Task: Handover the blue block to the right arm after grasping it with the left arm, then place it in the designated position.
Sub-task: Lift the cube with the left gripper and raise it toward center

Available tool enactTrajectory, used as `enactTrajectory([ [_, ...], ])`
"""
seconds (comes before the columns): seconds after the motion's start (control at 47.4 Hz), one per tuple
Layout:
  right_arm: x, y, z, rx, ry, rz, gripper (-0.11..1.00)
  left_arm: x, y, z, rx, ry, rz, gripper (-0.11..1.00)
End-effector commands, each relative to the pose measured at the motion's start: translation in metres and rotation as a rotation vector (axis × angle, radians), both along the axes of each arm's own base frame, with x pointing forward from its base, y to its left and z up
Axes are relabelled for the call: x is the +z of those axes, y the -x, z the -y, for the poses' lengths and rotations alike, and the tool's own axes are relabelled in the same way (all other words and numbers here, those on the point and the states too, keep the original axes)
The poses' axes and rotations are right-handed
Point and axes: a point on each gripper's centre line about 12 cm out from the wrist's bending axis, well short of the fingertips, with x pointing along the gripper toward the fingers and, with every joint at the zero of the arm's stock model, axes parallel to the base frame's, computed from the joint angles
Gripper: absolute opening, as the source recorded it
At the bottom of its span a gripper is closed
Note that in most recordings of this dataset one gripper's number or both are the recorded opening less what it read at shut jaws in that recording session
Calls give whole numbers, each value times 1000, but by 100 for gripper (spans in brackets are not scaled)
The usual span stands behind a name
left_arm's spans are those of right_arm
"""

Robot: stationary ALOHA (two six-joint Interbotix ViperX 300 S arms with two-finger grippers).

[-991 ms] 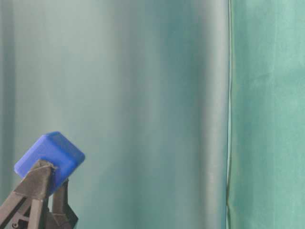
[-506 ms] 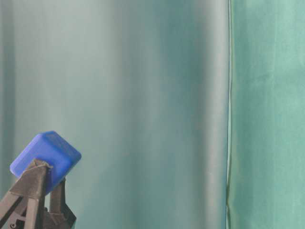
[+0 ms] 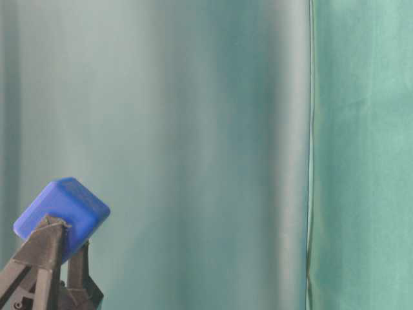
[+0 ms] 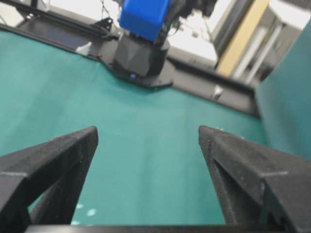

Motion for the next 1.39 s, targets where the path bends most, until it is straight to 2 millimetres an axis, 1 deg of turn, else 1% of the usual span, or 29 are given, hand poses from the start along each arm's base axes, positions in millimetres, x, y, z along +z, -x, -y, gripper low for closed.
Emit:
enactTrajectory([
  [0.0, 16, -3, -1, 10, 69, 46, 99, 11, 1, 1, -2, 5, 37, 47],
  [0.232, 19, -6, -4, 29, 239, 54, 98, 12, 0, 1, -2, 6, 41, 47],
  [0.358, 20, -8, -6, 43, 373, 61, 98, 12, 0, 1, -2, 6, 41, 47],
  [0.464, 18, -9, -9, 66, 500, 75, 98, 11, 0, 1, -2, 6, 40, 47],
  [0.738, 9, -14, -20, 144, 760, 79, 98, 12, 0, 1, -2, 7, 41, 47],
  [0.991, 10, -15, -22, 156, 813, 83, 98, 12, 0, 1, -1, 10, 42, 47],
  [1.223, 19, -15, -22, 152, 853, 104, 98, 11, 0, 1, -1, 10, 39, 47],
  [1.37, 17, -15, -21, 147, 856, 83, 98, 12, 0, 1, -2, 9, 41, 47],
])
